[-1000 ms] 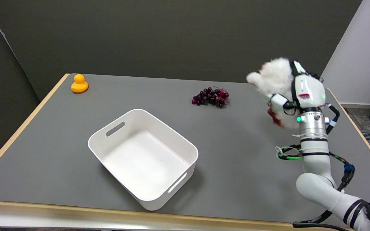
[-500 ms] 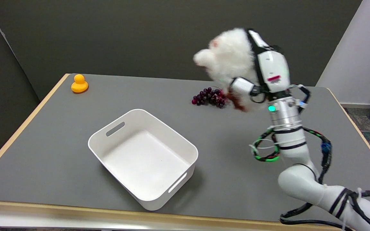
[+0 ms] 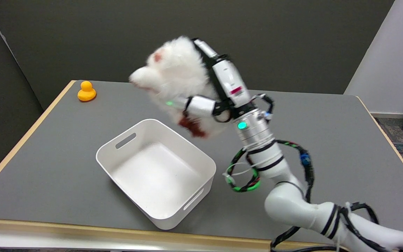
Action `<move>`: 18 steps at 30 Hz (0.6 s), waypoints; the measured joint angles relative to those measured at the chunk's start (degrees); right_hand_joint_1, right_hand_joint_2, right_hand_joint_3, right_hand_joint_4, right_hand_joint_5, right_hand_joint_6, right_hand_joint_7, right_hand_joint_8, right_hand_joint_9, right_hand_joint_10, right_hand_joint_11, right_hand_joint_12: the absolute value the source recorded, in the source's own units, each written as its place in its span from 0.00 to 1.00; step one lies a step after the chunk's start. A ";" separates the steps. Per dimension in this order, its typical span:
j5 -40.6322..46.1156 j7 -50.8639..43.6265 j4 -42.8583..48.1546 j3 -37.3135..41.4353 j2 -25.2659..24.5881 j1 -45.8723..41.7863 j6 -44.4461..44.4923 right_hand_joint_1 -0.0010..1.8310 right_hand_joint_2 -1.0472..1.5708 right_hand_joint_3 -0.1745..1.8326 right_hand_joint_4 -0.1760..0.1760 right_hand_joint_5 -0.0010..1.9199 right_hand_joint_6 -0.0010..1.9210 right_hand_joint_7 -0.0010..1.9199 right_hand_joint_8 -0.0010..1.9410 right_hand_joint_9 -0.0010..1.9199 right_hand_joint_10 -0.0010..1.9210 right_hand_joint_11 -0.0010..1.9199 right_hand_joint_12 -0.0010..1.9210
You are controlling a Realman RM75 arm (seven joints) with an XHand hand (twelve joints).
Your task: Place the plush toy into the white box.
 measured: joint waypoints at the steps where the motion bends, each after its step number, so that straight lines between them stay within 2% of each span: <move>1: 0.23 1.02 -0.24 -0.75 -0.75 0.27 -0.67 0.72 0.86 0.18 0.10 0.24 0.84 0.36 0.76 0.38 0.85 0.34 1.00; 10: 1.40 11.20 -3.02 -5.23 -5.03 1.53 -4.06 0.72 0.85 0.19 0.09 0.25 0.83 0.37 0.74 0.38 0.85 0.34 1.00; 18: 0.82 21.89 -6.00 -7.18 -6.59 0.73 -4.19 0.73 0.85 0.18 0.05 0.25 0.82 0.38 0.74 0.38 0.85 0.33 1.00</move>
